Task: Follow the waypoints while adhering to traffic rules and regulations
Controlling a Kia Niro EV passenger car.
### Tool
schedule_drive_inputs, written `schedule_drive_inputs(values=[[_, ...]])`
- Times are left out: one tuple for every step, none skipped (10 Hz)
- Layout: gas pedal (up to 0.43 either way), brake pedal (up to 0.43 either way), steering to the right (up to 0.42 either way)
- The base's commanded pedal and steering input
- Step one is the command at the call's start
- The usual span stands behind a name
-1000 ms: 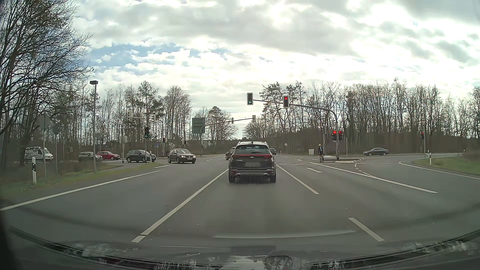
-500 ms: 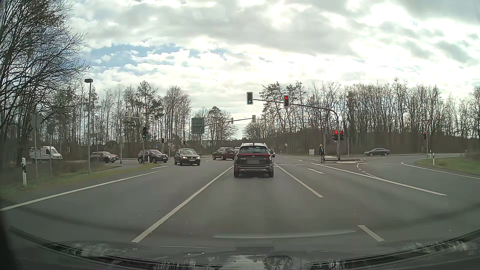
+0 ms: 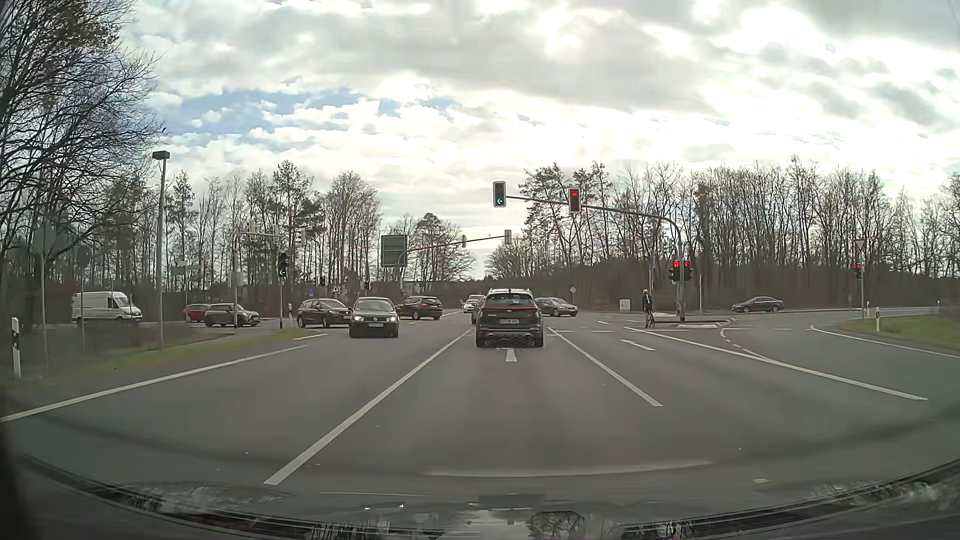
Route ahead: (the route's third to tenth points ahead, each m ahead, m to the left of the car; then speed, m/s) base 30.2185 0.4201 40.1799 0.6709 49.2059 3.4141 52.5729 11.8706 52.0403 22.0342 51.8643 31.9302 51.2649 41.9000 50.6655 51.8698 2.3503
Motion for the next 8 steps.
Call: schedule_drive_inputs(values=[[0.311,0.000,-0.001],[0.311,0.000,-0.002],[0.319,0.000,-0.001],[0.319,0.000,-0.001],[0.319,0.000,-0.001],[0.319,0.000,-0.001],[0.319,0.000,-0.001],[0.319,0.000,-0.001]])
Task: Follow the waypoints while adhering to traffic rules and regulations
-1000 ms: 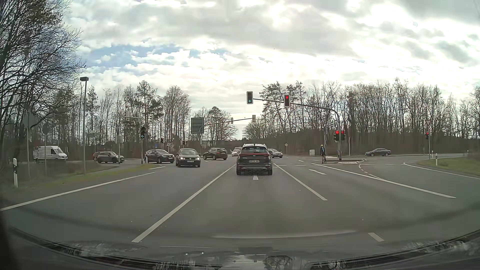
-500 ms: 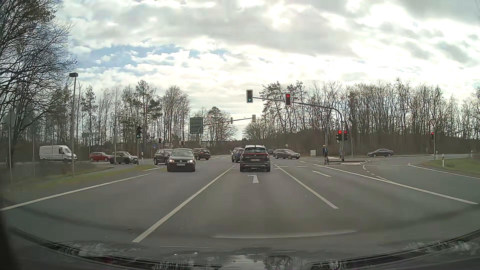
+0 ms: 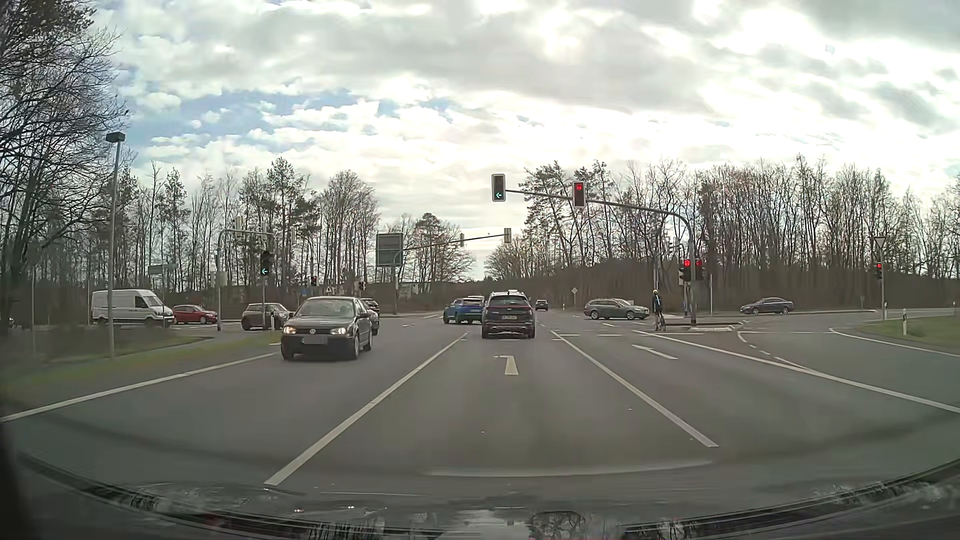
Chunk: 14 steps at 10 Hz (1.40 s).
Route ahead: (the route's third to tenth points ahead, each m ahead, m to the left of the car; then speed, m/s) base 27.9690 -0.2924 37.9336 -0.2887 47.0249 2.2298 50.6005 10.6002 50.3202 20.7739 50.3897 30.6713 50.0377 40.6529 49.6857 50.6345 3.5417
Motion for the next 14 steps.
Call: schedule_drive_inputs(values=[[0.319,0.000,-0.001],[0.319,0.000,-0.002],[0.331,0.000,-0.001],[0.331,0.000,-0.001],[0.331,0.000,-0.001],[0.331,0.000,-0.001],[0.331,0.000,-0.001],[0.331,0.000,-0.001],[0.331,0.000,-0.001],[0.331,0.000,-0.001],[0.331,0.000,-0.001],[0.331,0.000,-0.002],[0.331,0.000,-0.001],[0.319,0.000,-0.002]])
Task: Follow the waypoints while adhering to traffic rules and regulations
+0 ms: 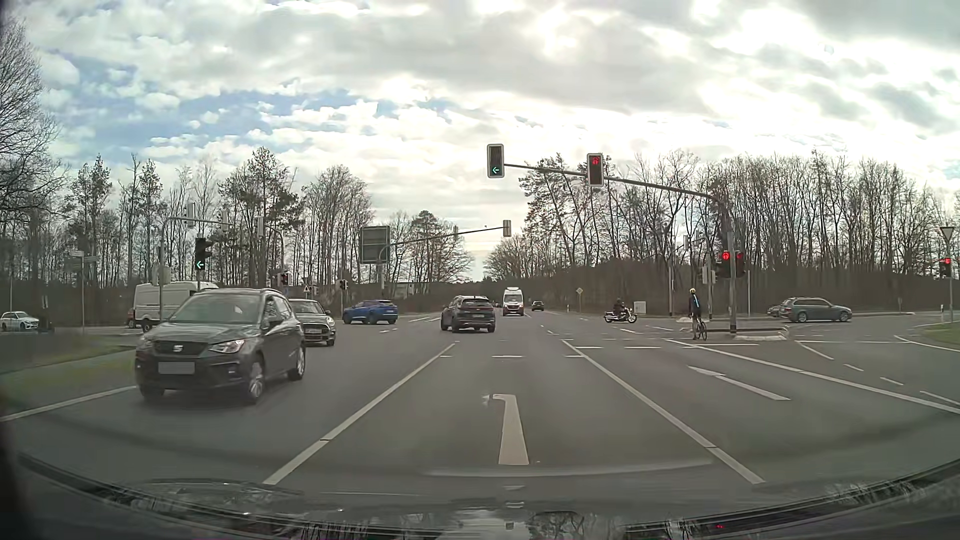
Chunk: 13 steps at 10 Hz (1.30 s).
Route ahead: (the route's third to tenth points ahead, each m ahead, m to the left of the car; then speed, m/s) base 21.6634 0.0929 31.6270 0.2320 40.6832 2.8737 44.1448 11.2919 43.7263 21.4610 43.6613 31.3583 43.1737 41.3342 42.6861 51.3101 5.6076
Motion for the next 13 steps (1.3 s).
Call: schedule_drive_inputs(values=[[0.319,0.000,-0.001],[0.319,0.000,-0.001],[0.319,0.000,-0.002],[0.311,0.000,-0.001],[0.311,0.000,-0.001],[0.299,0.000,-0.002],[0.280,0.000,-0.001],[0.280,0.000,-0.001],[0.268,0.000,-0.001],[0.260,0.000,-0.002],[0.248,0.000,-0.001],[0.220,0.000,-0.002],[0.220,0.000,-0.002]])
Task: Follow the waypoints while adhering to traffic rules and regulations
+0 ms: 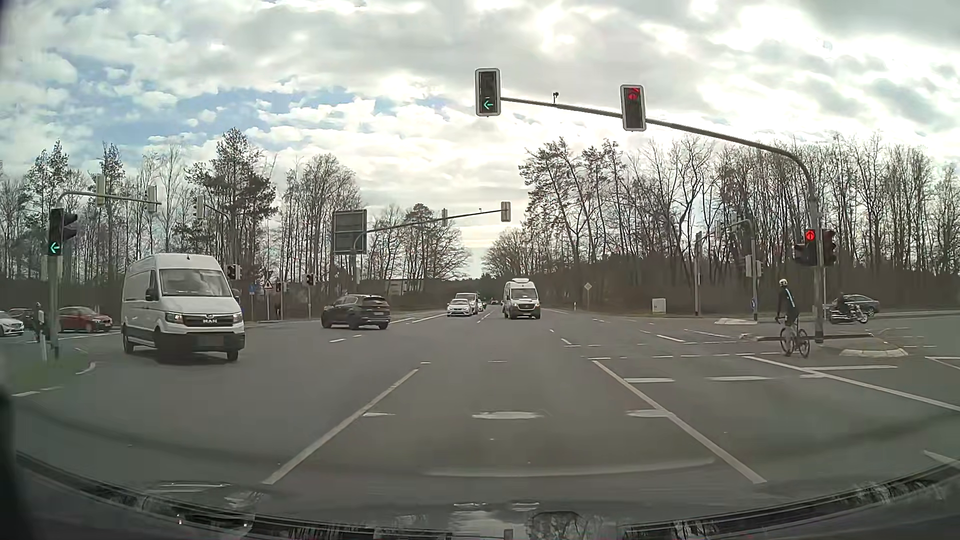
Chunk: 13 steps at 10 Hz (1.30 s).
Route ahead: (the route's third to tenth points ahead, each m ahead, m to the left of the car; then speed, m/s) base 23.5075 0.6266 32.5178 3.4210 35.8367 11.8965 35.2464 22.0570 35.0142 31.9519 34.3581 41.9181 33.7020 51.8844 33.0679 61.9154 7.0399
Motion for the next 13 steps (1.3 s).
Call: schedule_drive_inputs(values=[[0.189,0.000,-0.001],[0.189,0.000,-0.001],[0.177,0.000,-0.001],[0.177,0.000,-0.001],[0.177,0.000,-0.001],[0.169,0.000,-0.001],[0.150,0.000,-0.001],[0.130,0.000,-0.002],[0.130,0.000,-0.003],[0.118,0.000,-0.004],[0.118,0.000,-0.007],[0.118,0.000,-0.013],[0.118,0.000,-0.017]])
